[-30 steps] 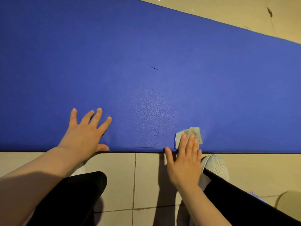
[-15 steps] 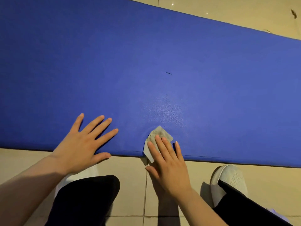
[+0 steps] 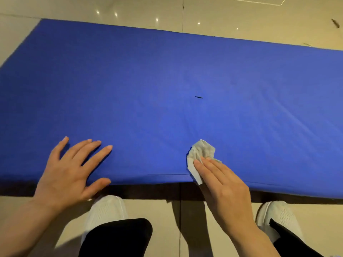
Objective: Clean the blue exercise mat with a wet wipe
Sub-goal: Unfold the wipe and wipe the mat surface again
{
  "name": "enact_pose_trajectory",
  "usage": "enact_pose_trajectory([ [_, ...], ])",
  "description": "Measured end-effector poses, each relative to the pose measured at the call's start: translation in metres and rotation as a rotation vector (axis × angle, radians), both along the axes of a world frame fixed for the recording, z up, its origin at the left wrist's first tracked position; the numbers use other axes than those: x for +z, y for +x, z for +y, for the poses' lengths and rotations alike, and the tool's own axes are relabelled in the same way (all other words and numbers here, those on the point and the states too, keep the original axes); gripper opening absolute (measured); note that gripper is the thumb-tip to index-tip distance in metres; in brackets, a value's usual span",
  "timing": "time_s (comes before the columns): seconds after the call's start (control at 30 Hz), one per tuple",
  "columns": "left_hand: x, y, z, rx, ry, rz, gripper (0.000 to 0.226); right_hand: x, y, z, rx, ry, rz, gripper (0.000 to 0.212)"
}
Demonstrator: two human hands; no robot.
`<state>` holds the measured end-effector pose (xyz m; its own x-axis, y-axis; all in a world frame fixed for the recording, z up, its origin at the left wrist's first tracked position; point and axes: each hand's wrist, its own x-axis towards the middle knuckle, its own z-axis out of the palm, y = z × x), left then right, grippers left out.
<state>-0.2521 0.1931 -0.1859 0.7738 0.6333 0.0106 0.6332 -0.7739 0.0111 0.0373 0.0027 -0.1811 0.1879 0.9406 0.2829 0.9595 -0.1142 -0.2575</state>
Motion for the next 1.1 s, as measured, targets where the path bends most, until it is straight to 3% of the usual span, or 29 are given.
enact_pose_trajectory([
  [0.1, 0.023, 0.009, 0.006, -0.1, 0.097, -0.023, 0.086, 0.027, 0.001, 0.0, -0.067, 0.1, 0.05, 0.033],
  [0.3, 0.042, 0.063, -0.011, -0.099, 0.205, -0.187, 0.049, 0.048, 0.035, -0.018, -0.266, 0.23, -0.004, 0.028],
  [0.4, 0.03, 0.096, -0.012, -0.148, 0.151, -0.064, 0.052, 0.023, 0.055, -0.032, -0.381, 0.082, 0.067, 0.031],
  [0.5, 0.011, 0.124, -0.019, -0.213, 0.031, 0.154, 0.077, -0.007, 0.068, -0.043, -0.461, -0.185, 0.255, 0.05],
  [0.57, -0.001, 0.134, -0.032, -0.266, -0.01, 0.257, 0.08, -0.018, 0.069, -0.048, -0.505, -0.378, 0.362, 0.054],
  [0.73, -0.017, 0.136, -0.051, -0.301, -0.168, 0.527, 0.092, -0.057, 0.027, -0.044, -0.44, -0.559, 0.161, 0.085],
  [0.8, -0.016, 0.138, -0.051, -0.32, -0.15, 0.596, 0.083, -0.071, 0.0, -0.037, -0.306, -0.551, 0.088, 0.095],
  [0.87, -0.02, 0.132, -0.051, -0.275, -0.11, 0.563, 0.082, -0.07, -0.025, -0.024, -0.118, -0.486, 0.068, 0.091],
  [0.97, -0.023, 0.119, -0.041, -0.104, -0.176, 0.538, 0.099, -0.065, -0.037, -0.01, 0.091, -0.449, 0.046, 0.061],
  [1.1, -0.029, 0.094, -0.027, -0.068, -0.203, 0.435, 0.086, -0.08, 0.024, -0.024, -0.307, -0.5, 0.067, 0.066],
])
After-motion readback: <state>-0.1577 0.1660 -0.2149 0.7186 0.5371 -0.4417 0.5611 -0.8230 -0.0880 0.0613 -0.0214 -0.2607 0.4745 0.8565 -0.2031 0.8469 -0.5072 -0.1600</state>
